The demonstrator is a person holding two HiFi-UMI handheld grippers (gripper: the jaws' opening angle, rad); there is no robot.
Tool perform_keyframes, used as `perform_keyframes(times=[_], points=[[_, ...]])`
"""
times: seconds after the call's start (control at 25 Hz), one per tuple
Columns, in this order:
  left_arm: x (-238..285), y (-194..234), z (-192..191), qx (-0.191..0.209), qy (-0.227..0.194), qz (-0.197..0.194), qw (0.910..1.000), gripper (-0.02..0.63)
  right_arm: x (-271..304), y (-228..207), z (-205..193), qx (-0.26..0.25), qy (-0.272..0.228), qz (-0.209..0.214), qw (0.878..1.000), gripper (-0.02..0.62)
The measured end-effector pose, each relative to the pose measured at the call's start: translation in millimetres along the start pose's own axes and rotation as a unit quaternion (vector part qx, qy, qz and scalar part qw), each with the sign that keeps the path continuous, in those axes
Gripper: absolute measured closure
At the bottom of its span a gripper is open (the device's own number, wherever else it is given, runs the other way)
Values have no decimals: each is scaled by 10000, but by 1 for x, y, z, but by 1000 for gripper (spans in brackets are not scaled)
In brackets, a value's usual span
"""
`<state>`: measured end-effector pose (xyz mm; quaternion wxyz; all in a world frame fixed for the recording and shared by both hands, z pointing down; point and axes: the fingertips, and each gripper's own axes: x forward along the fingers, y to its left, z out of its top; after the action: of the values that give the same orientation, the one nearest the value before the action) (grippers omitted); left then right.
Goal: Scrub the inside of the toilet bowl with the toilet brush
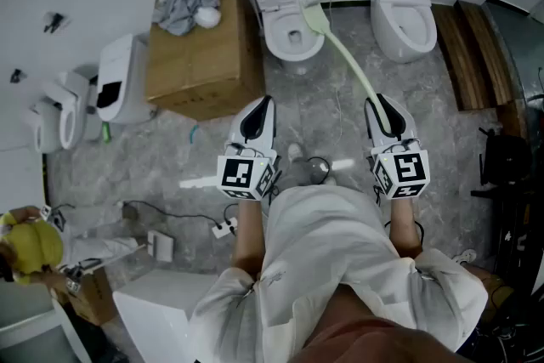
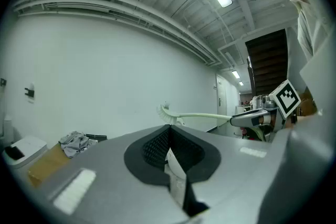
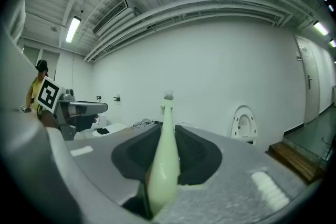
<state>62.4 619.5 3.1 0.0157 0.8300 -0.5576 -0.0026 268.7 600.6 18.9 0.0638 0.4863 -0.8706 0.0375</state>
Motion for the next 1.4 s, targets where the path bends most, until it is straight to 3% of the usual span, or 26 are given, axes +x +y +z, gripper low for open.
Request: perform_keyframes(times=[0.6,0.8,1.4], points=[[27,5,-5,104,129,12,9999,592,29,-13,-11,136,198,66,9997,505],[64,41,-13,220,183,76,9996,589,80,-22,-12,111,258,35,9996,505],[179,182,-18,59,311,-230,9992,589,249,-26,3,86,595,-247,9979,504]])
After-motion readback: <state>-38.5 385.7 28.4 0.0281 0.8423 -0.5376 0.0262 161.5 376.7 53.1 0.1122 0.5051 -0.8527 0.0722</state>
